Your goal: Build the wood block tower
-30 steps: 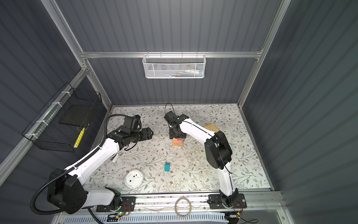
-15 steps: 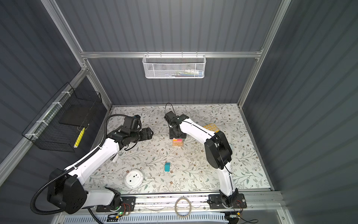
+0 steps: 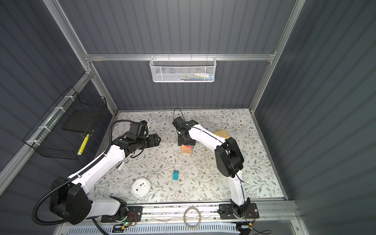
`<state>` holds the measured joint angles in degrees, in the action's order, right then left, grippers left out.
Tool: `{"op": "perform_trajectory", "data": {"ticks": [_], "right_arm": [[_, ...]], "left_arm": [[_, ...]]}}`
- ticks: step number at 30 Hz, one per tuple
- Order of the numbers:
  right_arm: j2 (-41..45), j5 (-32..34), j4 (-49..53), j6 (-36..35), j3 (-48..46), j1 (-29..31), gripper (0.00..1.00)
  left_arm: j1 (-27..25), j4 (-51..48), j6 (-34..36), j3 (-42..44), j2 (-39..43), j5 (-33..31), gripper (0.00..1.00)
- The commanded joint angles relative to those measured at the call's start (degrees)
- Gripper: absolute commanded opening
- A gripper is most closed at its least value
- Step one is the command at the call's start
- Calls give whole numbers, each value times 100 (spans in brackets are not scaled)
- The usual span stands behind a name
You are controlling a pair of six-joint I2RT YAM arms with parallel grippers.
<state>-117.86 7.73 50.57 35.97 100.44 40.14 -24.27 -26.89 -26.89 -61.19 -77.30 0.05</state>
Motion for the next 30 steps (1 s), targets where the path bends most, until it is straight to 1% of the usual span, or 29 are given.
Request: {"op": "perform_trajectory", "data": {"ticks": [1,10,13,18,30], "right_arm": [[-105,-6,1,69,-60,-23,62],[-128,1,-1,79,-68,-23,64],[-140,14,-1,90,-60,-24,67],[-140,8,-2,87,-41,-24,70],[-115,-6,-3,121,-51,-24,70]], "left_arm": [[43,12,141,67,48,65,81],[54,4,149,73,59,74,81],[54,9,149,74,65,74,81],[63,-1,149,72,77,73,81],[77,5,158,84,75,100,81]]}}
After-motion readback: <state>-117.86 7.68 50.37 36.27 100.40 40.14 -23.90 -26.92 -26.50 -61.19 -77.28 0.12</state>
